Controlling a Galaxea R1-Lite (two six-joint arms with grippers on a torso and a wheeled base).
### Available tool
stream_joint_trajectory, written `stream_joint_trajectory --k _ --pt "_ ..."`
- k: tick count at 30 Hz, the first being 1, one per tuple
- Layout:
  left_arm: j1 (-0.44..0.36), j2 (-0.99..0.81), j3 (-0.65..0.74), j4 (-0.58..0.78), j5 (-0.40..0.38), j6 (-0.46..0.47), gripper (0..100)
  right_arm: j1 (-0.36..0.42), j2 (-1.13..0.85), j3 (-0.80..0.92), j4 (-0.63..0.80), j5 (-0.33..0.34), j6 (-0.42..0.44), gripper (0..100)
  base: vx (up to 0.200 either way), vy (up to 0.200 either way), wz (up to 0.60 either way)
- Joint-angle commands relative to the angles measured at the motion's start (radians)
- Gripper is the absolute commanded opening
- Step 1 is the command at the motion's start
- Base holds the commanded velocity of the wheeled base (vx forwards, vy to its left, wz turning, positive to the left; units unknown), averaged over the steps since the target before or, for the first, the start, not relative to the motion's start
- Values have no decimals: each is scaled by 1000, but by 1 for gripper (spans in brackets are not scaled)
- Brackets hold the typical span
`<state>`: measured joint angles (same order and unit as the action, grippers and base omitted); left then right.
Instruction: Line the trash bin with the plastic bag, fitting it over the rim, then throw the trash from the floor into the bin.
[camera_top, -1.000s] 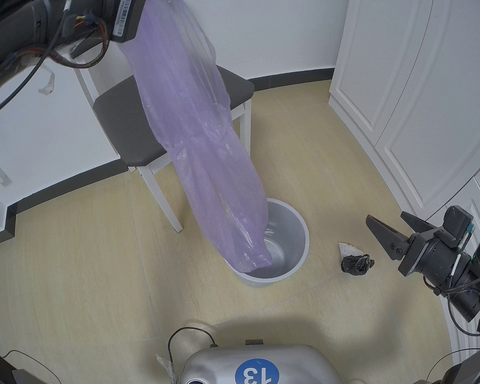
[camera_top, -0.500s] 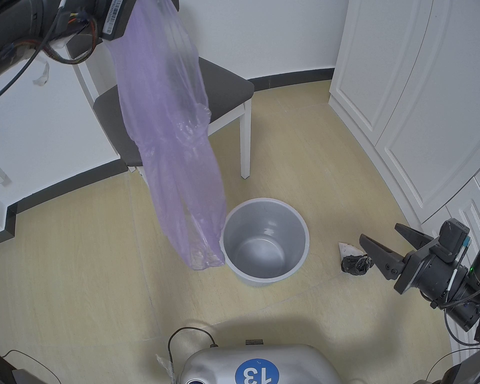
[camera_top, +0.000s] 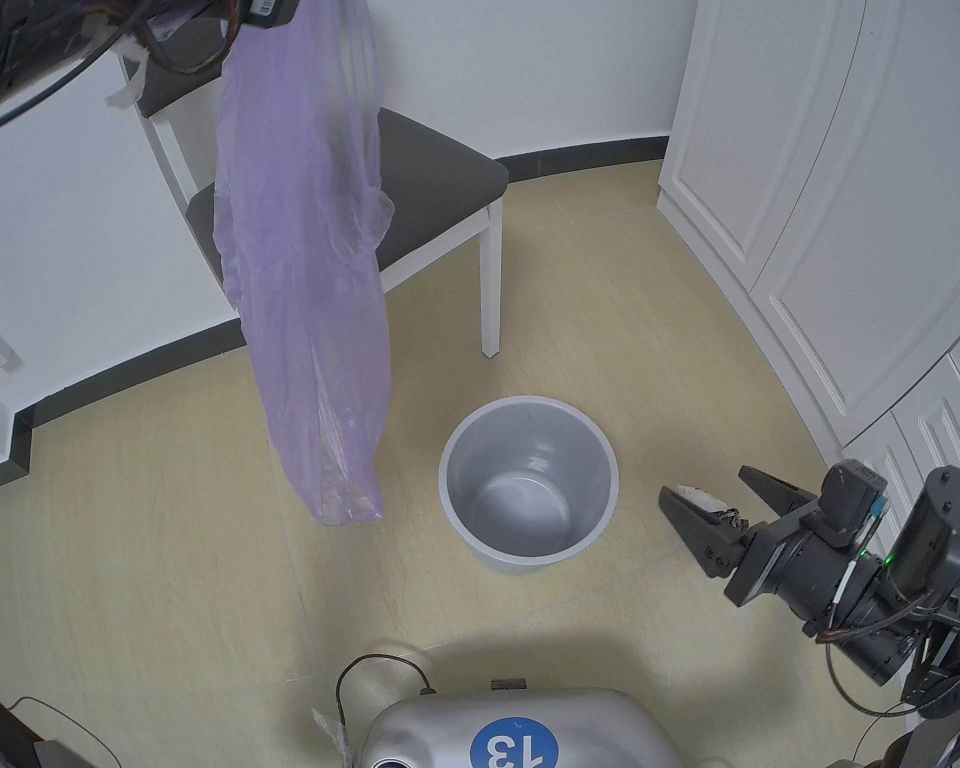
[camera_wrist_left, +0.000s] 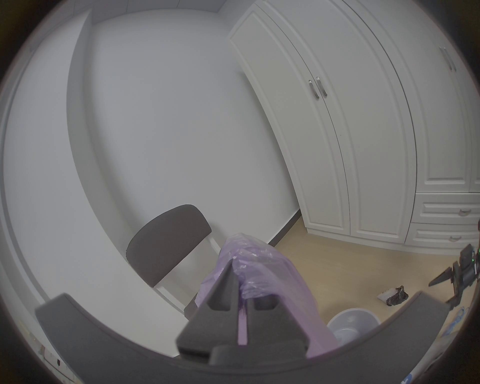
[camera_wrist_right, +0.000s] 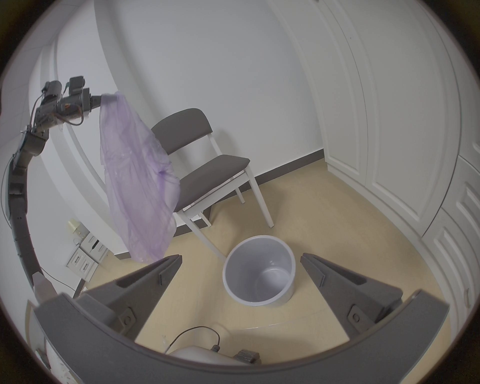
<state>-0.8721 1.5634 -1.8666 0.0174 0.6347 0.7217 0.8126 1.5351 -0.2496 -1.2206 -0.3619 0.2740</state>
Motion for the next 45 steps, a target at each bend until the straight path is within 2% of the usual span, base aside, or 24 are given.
stream_joint_trajectory --k 1,5,6,11,16,18,19,23,36,45 --pt "-7 49 -59 19 2 7 0 82 154 -16 -68 -38 4 100 0 0 0" --pt "-7 50 -62 19 2 7 0 125 217 -39 -138 -66 1 100 0 0 0" --pt "-8 50 -60 19 2 7 0 151 263 -48 -198 -94 -7 100 0 0 0" --pt "-11 49 -31 7 2 4 0 155 283 -40 -249 -94 -15 100 0 0 0" --pt "-53 47 -31 -4 10 5 0 155 214 -37 -232 -89 -56 100 0 0 0" --pt "-64 49 -36 -4 31 7 0 155 174 -48 -194 -88 -85 100 0 0 0" --pt "-71 47 -34 -5 45 7 0 157 126 -69 -126 -88 -96 100 0 0 0" --pt "-77 40 -26 -8 45 5 0 157 71 -79 -26 -86 -91 100 0 0 0" --pt "-85 30 -39 4 46 7 0 154 88 -109 -16 -84 -90 100 0 0 0" --pt "-103 30 -45 2 46 7 0 142 206 -188 -17 -84 -79 100 0 0 0"
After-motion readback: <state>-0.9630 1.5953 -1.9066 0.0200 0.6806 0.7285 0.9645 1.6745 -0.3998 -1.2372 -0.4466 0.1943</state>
